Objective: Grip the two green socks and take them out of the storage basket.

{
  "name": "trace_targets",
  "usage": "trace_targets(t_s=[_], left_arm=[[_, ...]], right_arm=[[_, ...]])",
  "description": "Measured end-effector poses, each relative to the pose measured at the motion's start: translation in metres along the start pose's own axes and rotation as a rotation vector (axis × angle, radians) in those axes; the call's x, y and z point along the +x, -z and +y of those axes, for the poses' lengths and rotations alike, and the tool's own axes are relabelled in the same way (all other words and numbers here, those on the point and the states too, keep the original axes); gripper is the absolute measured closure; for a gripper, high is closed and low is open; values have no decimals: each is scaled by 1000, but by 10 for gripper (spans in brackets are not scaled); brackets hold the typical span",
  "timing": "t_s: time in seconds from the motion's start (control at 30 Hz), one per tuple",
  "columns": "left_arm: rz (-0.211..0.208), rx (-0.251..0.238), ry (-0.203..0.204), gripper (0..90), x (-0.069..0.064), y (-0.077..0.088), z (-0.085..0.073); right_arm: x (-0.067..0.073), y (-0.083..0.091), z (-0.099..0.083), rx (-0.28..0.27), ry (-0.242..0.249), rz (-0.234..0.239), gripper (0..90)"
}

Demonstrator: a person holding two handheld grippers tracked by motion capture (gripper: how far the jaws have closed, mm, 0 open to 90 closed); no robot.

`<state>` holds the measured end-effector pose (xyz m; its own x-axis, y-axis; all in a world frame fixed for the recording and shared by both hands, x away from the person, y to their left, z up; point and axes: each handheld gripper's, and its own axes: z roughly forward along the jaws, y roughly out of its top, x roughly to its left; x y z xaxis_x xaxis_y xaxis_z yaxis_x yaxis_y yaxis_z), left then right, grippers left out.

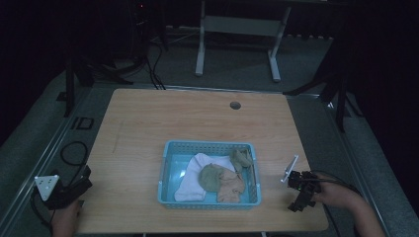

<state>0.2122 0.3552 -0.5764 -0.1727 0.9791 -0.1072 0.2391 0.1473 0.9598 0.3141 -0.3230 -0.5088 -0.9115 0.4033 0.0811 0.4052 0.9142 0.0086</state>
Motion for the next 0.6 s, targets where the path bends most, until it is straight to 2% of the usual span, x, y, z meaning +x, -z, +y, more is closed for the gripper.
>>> trace_targets(t_s=[0.23,0.43,0.6], left_arm=[[-3,1,-4,7,-1,0,0],[-5,3,-2,7,0,0,0],[-2,8,-4,7,-1,-1,0]], right_arm=[[8,5,15,35,79,29,139],[16,14,26,13,145,38,142],[24,28,36,10,188,27,150]])
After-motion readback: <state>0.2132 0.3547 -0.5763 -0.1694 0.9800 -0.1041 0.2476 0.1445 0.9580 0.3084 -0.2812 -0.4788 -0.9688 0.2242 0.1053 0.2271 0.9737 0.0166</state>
